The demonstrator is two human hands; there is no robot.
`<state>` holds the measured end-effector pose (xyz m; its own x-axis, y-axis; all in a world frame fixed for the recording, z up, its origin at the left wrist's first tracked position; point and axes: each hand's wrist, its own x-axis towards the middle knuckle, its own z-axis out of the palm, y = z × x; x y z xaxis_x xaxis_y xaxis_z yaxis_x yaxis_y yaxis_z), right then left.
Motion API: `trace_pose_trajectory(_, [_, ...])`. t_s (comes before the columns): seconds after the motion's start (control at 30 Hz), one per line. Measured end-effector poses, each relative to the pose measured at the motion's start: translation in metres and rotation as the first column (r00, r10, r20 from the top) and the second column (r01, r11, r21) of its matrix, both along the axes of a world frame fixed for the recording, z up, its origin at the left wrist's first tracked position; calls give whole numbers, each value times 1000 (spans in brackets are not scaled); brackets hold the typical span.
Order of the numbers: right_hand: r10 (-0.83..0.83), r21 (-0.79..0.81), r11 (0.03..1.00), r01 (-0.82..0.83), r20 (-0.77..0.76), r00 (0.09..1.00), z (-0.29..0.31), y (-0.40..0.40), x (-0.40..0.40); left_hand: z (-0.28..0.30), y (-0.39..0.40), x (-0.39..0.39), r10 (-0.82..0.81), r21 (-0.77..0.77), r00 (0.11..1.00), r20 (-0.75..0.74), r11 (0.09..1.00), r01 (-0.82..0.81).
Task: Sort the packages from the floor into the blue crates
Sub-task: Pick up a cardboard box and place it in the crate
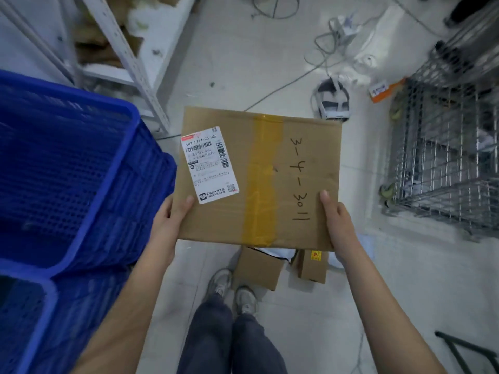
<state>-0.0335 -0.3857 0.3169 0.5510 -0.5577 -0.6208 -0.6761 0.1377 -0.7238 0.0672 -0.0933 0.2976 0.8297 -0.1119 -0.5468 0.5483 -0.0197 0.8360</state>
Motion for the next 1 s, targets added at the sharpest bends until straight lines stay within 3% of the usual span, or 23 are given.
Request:
trace_pose_trajectory(0.27, [159,25,987,-161,63,985,81,69,-4,95,87,-51,210,58,975,76,975,-215])
trace_pose_trajectory(0.4, [348,-55,937,-345,64,935,103,123,2,128,148,-80,350,43,931,105,934,-355])
trace_pose_trajectory(0.53, [441,-5,897,-442,78,894,120,191,13,149,213,-112,491,41,865,107,867,-497])
trace_pose_trajectory(0.77, [680,32,722,-691,153,718,135,333,38,147,331,-179,723,33,688,64,688,-725])
trace_pose_trajectory(1.0, [863,-21,502,-864,77,500,97,490,53,111,444,-245,842,37,539,-30,540,-841])
